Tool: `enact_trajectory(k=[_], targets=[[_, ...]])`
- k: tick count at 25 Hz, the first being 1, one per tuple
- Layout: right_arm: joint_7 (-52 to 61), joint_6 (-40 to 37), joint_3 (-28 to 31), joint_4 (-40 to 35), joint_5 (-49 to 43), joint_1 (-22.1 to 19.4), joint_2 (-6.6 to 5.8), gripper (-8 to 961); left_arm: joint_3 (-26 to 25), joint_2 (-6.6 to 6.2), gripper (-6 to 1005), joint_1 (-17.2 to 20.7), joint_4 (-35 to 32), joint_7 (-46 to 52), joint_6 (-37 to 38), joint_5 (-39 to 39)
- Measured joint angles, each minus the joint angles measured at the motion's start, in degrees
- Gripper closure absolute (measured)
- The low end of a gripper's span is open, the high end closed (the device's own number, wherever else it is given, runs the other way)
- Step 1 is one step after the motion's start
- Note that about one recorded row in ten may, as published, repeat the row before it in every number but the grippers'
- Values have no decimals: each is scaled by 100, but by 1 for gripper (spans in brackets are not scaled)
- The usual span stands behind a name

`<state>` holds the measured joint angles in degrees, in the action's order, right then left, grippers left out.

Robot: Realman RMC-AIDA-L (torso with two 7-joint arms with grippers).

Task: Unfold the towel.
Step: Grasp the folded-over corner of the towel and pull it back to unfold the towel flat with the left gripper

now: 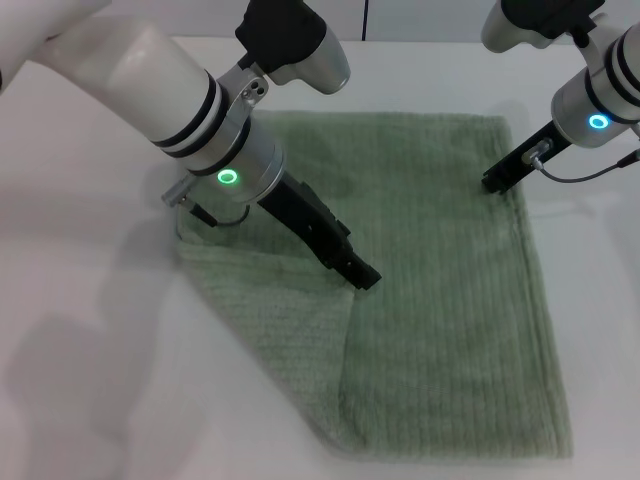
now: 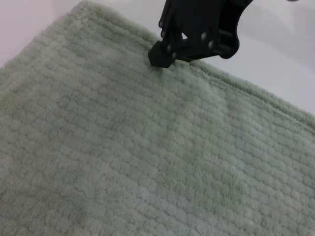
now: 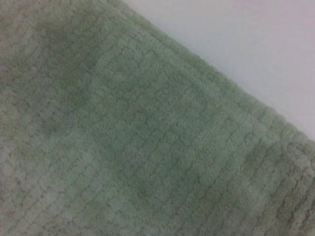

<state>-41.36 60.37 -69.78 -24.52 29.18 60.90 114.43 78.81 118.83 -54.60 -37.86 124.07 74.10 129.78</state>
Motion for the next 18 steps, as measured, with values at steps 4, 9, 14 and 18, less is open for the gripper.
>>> enact_trajectory(k=[4,9,14,18], targets=[[-3,0,0,0,0,0,0,954,60,12,207,-13,82,-24,-63,-13],[-3,-9,0,0,0,0,0,954,183,17,207,-15,86,-24,-88,-70],[-4,-9,0,0,0,0,0,954,301,17,208,-16,86,-36,-90,-89],[-4,-9,6,0,0,0,0,954,467,18,208,-14,87,-27,-106,-90]])
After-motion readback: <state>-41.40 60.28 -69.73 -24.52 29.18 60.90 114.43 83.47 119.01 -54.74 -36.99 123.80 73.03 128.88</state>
